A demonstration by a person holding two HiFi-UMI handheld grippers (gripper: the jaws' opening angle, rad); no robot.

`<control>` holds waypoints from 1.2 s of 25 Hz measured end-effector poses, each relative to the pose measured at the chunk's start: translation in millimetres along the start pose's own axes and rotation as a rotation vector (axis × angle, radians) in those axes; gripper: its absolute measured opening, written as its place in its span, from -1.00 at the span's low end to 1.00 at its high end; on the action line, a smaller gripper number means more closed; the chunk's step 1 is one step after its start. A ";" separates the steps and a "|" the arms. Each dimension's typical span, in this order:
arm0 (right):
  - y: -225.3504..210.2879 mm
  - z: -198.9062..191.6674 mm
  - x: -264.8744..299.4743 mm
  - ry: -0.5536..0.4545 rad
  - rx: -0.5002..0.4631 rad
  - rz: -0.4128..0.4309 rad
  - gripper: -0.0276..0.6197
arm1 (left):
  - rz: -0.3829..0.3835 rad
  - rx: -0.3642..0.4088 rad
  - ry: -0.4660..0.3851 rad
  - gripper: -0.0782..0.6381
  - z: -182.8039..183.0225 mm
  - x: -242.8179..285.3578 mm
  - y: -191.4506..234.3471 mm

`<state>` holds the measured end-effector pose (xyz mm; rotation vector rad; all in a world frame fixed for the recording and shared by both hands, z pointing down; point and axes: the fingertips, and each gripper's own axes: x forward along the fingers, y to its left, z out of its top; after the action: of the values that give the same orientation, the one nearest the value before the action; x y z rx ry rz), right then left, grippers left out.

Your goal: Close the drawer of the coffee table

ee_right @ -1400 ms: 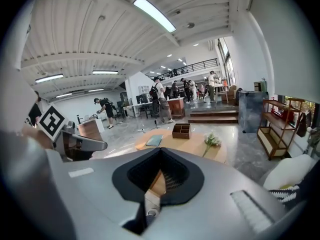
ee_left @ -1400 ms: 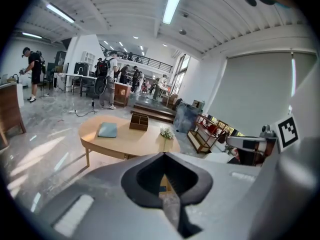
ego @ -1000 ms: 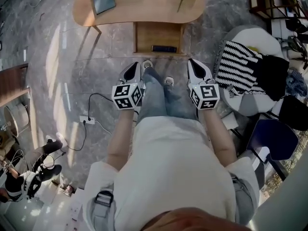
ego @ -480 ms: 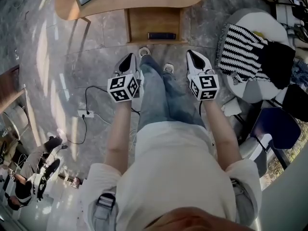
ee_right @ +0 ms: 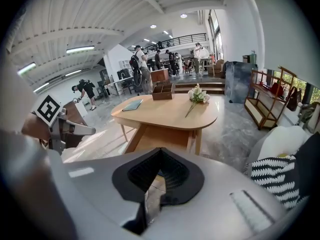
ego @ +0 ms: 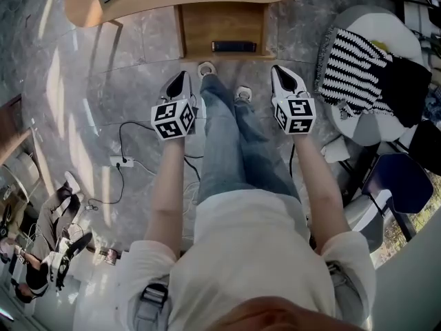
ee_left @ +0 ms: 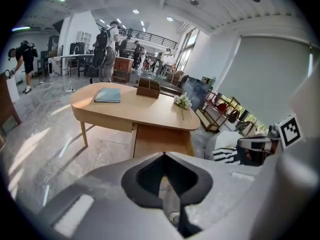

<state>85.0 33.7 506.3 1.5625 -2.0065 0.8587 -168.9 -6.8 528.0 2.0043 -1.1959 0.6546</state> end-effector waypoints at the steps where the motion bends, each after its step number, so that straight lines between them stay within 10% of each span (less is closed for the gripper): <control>1: -2.5 -5.6 4.7 0.008 0.005 -0.003 -0.91 | -0.004 0.007 0.003 -0.78 -2.5 4.7 2.6; 30: -63.3 -142.0 112.8 0.216 -0.032 -0.076 -0.68 | 0.119 0.027 0.168 -0.59 -113.5 115.7 100.8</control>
<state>114.2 47.1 695.7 1.4509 -1.7894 0.9190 -215.0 -13.6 713.1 1.8691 -1.2166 0.8846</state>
